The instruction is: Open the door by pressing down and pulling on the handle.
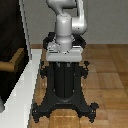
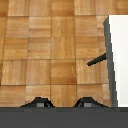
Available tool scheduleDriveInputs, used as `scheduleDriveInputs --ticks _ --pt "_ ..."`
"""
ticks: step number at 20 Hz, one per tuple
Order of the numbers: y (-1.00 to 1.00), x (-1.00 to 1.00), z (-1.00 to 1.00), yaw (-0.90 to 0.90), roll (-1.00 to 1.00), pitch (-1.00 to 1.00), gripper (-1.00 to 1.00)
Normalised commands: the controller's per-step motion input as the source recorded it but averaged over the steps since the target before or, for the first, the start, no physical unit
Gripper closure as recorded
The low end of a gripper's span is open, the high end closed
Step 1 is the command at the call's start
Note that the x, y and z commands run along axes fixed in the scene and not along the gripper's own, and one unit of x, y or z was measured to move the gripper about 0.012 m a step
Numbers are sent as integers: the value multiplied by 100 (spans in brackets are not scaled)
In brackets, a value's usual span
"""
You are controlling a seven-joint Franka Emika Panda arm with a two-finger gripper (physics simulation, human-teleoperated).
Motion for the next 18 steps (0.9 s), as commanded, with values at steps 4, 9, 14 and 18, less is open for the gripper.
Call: scheduleDriveInputs --ticks 4,9,14,18 --pt "0 0 0 0 0 0 -100" --pt "0 0 20 0 0 0 -100" --pt "0 0 80 0 0 0 -100" --pt "0 0 75 0 0 0 -100"
